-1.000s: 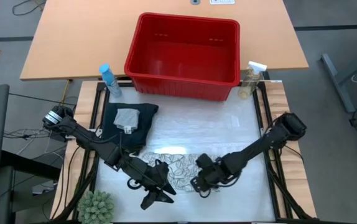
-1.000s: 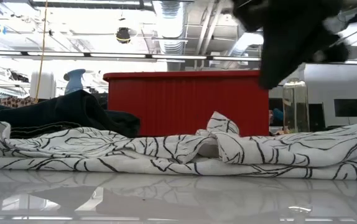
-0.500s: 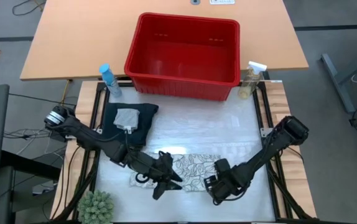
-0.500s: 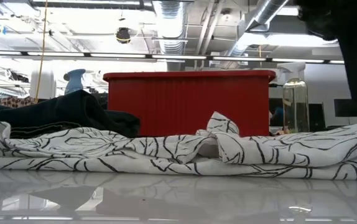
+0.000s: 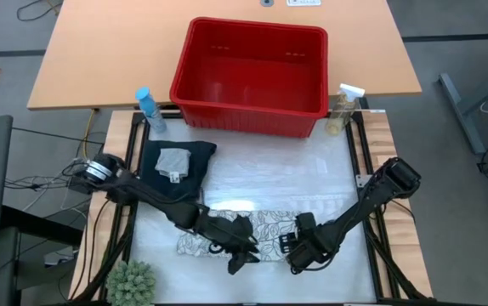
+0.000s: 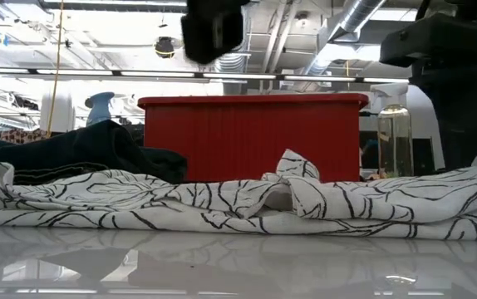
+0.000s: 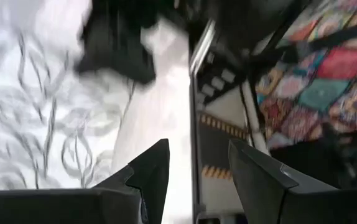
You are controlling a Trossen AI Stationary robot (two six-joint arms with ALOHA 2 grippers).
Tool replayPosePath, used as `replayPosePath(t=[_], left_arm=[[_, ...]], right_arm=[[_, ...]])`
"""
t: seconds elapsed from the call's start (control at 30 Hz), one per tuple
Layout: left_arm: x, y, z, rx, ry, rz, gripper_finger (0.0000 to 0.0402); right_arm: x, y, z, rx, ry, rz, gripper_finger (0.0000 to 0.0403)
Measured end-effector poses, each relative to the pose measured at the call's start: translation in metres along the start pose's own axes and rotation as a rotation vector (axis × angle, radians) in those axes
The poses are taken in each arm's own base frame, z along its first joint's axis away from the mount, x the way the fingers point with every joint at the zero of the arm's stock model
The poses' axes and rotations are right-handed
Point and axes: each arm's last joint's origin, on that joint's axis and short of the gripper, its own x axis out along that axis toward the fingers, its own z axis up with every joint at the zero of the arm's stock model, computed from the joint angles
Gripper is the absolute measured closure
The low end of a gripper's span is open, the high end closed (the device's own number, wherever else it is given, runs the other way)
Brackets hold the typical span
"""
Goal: Fold Laundry from Bin
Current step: Fold the white patterned shirt
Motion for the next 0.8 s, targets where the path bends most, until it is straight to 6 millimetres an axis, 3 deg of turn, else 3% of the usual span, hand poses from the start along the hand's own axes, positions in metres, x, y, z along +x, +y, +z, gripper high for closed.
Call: replayPosePath(t=[0.2,0.8], left_arm=[[0.017,0.028,-0.023,-0.062,0.116,0.169,0.0246],[0.028,0.047,-0.028,0.036,0.065,0.308,0.0246]], right_arm=[[0.002,0.0,-0.001,0.0,0.003,0.015,0.0117],[0.006,0.01,0.015,-0.009,-0.03,0.041,0.0117]])
